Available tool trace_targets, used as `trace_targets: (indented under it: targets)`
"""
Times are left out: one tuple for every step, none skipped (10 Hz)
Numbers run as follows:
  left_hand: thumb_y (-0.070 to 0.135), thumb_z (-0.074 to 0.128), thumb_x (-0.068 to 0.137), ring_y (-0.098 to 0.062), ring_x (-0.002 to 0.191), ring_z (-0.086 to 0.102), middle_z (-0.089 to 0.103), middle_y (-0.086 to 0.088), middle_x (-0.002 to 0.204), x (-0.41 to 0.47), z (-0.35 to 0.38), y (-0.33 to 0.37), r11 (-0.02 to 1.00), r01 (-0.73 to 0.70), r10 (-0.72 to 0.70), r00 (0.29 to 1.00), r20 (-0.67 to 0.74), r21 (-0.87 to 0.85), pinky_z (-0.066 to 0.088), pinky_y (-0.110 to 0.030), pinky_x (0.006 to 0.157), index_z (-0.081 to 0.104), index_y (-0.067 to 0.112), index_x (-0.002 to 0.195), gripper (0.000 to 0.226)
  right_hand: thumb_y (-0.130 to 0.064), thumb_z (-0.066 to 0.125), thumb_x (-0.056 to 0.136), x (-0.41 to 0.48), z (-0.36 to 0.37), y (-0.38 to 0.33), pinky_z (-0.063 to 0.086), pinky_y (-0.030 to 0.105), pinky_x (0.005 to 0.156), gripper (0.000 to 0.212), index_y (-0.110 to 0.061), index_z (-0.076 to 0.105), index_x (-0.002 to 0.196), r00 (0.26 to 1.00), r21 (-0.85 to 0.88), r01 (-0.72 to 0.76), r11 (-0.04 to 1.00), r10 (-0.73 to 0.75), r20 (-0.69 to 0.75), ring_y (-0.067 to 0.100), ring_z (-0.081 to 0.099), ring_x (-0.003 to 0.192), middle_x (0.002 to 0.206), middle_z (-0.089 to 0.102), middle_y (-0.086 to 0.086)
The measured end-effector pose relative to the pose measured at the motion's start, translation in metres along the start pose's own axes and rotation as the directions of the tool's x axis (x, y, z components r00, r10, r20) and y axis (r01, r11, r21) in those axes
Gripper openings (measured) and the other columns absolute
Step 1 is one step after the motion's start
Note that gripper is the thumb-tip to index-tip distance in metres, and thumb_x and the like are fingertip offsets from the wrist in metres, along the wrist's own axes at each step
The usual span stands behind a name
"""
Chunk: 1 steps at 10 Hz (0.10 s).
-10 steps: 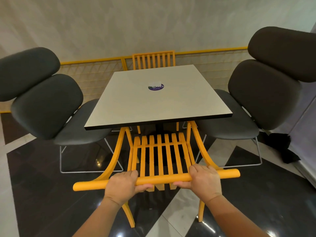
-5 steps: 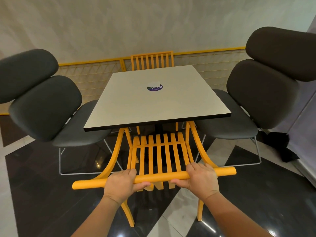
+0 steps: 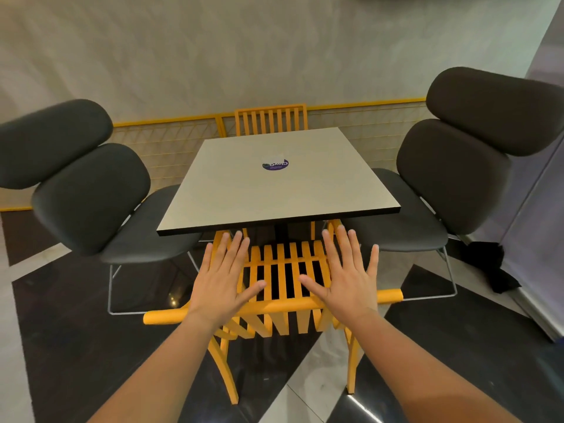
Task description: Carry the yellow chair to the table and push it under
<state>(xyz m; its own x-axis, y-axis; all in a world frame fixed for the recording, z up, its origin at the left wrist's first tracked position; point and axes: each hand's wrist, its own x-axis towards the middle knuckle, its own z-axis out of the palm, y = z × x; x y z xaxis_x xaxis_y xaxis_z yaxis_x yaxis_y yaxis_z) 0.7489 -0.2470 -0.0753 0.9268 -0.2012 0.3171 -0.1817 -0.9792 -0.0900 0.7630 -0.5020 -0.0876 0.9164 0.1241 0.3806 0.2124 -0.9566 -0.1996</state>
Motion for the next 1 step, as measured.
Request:
trace_targets:
  targets:
    - [0.076, 0.019, 0.089, -0.023, 0.149, -0.006, 0.001, -0.005, 0.163, 0.011, -0.0269, 0.0016, 0.999, 0.014, -0.012, 0.999, -0.031, 0.038, 0.007, -0.051, 0.119, 0.005, 0.015, 0.155, 0.091, -0.085, 0.014, 0.082, 0.0074, -0.0194, -0.0038, -0.009, 0.059, 0.115, 0.093, -0.029, -0.011, 0.152, 1.0, -0.006, -0.006, 1.0, 0.005, -0.026, 0.022, -0.014, 0.147, 0.162, -0.012, 0.002]
